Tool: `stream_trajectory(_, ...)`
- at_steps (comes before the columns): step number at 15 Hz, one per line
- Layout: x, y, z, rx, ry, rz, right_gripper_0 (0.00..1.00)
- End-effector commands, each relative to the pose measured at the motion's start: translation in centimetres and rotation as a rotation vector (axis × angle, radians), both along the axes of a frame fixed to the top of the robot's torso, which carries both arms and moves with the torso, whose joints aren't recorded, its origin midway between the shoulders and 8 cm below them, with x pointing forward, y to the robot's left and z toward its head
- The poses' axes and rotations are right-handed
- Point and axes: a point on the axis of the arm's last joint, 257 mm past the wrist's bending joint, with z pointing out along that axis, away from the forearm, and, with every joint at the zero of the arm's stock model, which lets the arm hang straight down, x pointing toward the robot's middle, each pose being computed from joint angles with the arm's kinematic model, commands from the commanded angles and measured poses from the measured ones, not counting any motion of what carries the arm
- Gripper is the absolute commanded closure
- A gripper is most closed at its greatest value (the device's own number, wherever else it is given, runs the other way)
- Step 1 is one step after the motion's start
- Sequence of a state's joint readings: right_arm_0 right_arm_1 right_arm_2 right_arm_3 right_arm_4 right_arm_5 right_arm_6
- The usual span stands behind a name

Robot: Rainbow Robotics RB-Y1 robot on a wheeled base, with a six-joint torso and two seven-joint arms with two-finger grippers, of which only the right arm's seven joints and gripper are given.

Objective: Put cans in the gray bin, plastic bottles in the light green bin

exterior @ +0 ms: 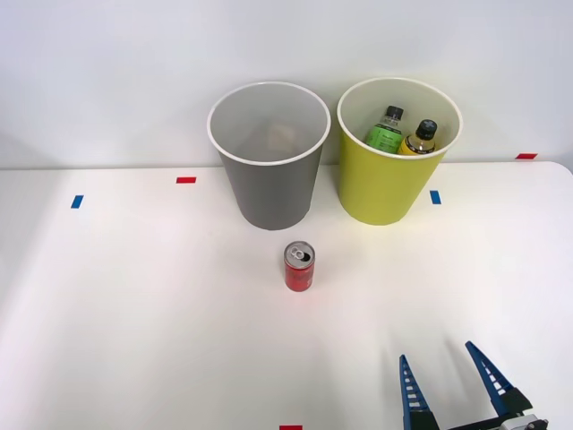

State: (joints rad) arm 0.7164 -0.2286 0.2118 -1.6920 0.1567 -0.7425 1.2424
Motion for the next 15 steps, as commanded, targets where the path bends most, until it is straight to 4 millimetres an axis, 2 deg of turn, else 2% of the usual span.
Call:
stream_trajectory(1,0.00,-0.01,0.00,0.000,0.000,0.000,0.00)
stream_trajectory(15,0.00,-0.01,0.00,0.000,0.000,0.000,0.00)
